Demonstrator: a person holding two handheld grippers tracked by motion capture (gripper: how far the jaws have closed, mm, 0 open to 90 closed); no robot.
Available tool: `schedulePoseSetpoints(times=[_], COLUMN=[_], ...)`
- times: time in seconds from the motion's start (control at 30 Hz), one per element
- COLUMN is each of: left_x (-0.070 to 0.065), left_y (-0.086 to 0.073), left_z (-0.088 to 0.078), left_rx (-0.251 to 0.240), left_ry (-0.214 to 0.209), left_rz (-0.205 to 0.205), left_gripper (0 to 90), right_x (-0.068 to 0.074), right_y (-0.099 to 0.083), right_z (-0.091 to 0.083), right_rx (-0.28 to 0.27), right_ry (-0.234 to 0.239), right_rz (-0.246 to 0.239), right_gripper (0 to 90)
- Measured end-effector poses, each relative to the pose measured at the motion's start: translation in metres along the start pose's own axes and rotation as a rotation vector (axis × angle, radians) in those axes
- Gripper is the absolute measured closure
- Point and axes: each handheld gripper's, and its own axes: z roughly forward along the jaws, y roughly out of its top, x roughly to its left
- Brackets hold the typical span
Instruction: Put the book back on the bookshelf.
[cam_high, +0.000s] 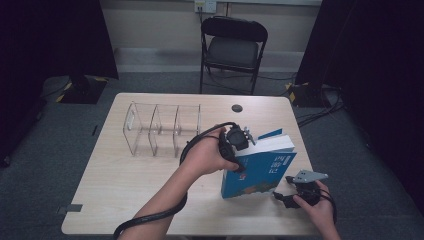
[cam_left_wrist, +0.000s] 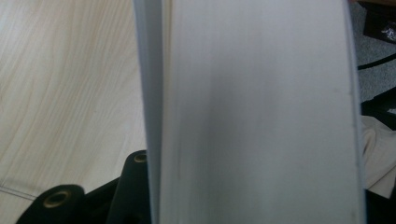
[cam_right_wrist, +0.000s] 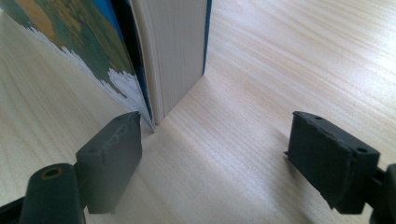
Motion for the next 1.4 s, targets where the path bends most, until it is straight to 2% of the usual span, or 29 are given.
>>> schedulePoseSetpoints(times=[0.1,0.2,0.3,0.47,0.6,0.7,0.77,0.83,0.87,0.9,1.0,1.03,1.17,1.27,1.3,1.33,1.4], left_x=[0.000,0.000,-0.001,0.000,0.001,0.003,0.003,0.004,0.004,0.003,0.005,0.004,0.005,0.005,0.004,0.003,0.001], left_y=[0.000,-0.001,-0.002,-0.002,-0.002,-0.004,-0.005,-0.006,-0.008,-0.009,-0.011,-0.011,-0.011,-0.005,-0.002,0.002,0.008], left_z=[0.000,0.000,0.001,0.000,0.000,0.000,0.001,0.005,0.009,0.009,0.009,0.010,0.006,-0.002,-0.004,-0.005,-0.001], left_rx=[-0.001,-0.016,-0.019,-0.013,-0.013,-0.028,-0.024,0.004,0.015,-0.002,-0.027,-0.038,-0.042,-0.114,-0.122,-0.119,-0.075], left_ry=[-0.002,0.002,0.002,-0.004,-0.001,-0.006,0.008,0.003,0.017,0.015,0.004,0.006,-0.009,0.000,0.005,0.010,0.039], left_rz=[-0.012,0.011,-0.005,0.022,-0.016,-0.063,-0.044,-0.055,-0.047,-0.065,-0.045,-0.050,-0.058,-0.062,-0.053,-0.044,-0.022], left_gripper=[58.9,59.0,59.0,60.1,59.3,55.2,54.3,57.9,55.6,55.2,56.5,56.7,58.2,52.5,50.3,47.3,46.4], right_x=[0.000,0.000,0.000,0.000,0.000,0.001,0.001,0.000,0.000,0.001,0.001,0.001,0.001,0.001,0.001,0.001,0.001], right_y=[0.000,0.000,0.000,0.000,0.000,0.000,0.001,0.001,0.001,0.001,0.001,0.001,0.001,0.002,0.002,0.002,0.002], right_z=[0.000,0.000,0.000,0.001,0.000,0.001,0.001,0.001,0.001,0.002,0.002,0.002,0.002,0.002,0.002,0.002,0.002], right_rx=[-0.001,-0.002,-0.001,0.000,0.000,0.001,0.005,0.002,0.001,0.000,0.000,-0.002,-0.001,0.000,0.000,0.000,0.002], right_ry=[0.002,0.003,0.001,0.003,0.003,0.000,0.001,0.000,-0.001,-0.001,0.000,-0.002,0.001,0.003,0.003,0.003,0.004], right_rz=[-0.001,0.000,0.002,0.005,0.004,0.006,0.009,0.002,0.001,0.001,0.002,-0.001,-0.001,0.001,0.001,0.001,0.000], right_gripper=[17.1,17.1,16.9,16.7,16.7,16.4,16.3,16.2,16.2,16.2,16.1,16.1,16.1,16.1,16.1,16.1,16.1])
